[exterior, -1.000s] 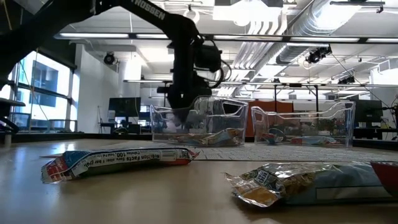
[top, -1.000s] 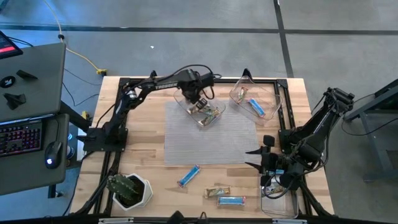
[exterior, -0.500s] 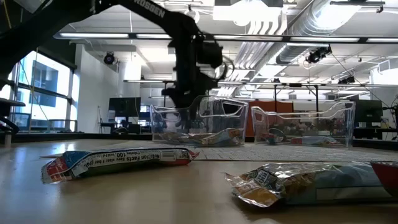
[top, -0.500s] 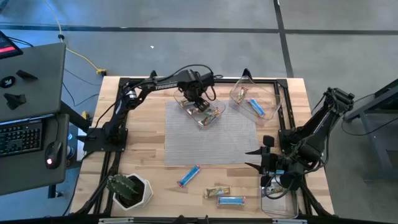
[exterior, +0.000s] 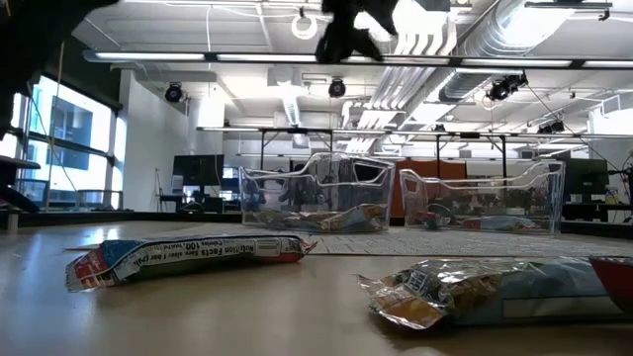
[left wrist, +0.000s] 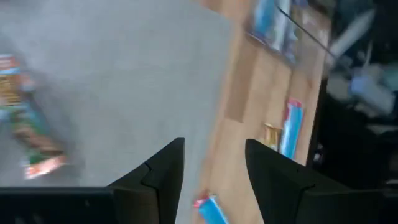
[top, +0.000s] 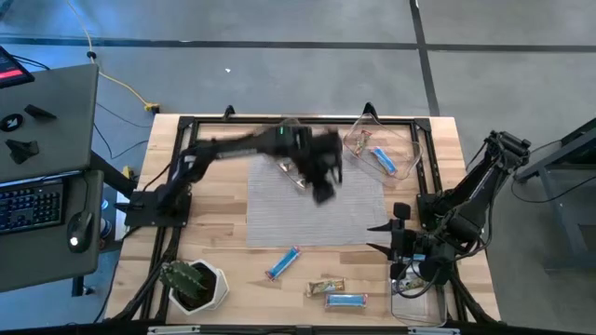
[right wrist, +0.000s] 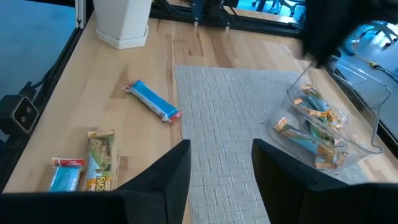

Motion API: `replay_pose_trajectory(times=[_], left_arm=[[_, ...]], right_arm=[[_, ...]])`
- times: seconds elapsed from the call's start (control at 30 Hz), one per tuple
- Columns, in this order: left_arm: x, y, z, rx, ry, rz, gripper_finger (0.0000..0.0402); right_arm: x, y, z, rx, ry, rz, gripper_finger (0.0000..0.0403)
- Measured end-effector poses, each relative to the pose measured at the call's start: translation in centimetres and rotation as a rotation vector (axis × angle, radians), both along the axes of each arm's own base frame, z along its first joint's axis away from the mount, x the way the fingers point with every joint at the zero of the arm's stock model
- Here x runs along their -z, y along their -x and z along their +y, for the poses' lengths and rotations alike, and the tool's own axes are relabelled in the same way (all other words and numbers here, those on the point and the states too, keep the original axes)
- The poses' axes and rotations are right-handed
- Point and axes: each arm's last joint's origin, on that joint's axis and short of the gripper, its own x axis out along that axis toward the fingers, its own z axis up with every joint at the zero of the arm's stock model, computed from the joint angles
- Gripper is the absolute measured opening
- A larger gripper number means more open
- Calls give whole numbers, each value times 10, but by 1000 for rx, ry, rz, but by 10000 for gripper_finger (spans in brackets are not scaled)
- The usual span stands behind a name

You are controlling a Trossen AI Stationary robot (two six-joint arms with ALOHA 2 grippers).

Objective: Pick and place Granola Bars by type
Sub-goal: Put the yellow granola bar into the top middle transparent bin

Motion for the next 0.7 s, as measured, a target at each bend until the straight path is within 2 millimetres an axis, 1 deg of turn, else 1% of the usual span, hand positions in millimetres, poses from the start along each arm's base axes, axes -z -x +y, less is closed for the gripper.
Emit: replay_pose_trajectory(times=[0.1, 0.17, 0.23, 0.3, 0.4, 0.47, 0.53, 0.6, 0.67, 0.7], left_arm=[[-1, 2, -59, 47, -92, 1, 165], [2, 5, -99, 93, -154, 1, 165], [11, 6, -135, 136, -211, -8, 165], [25, 12, -168, 189, -267, 28, 165], [43, 16, -209, 204, -350, 31, 165], [59, 16, -228, 143, -370, 42, 165], [79, 14, -241, 95, -376, 79, 165], [95, 9, -248, 62, -366, 93, 165], [106, 6, -250, 60, -376, 114, 165], [114, 1, -250, 59, -374, 110, 165]], right_arm=[[0, 0, 0, -2, -9, 0, 154], [0, 0, 0, -3, -14, 1, 154], [0, 0, 1, -2, -17, 0, 154], [0, 0, 1, -2, -18, -1, 154], [0, 0, 1, -3, -32, 1, 154], [-1, -1, 1, -3, -36, -2, 154], [-1, -1, 1, -3, -36, -3, 154], [-1, -1, 1, -2, -38, -5, 154], [-1, -1, 1, -2, -42, -8, 154], [-1, -1, 1, -1, -43, -9, 154]])
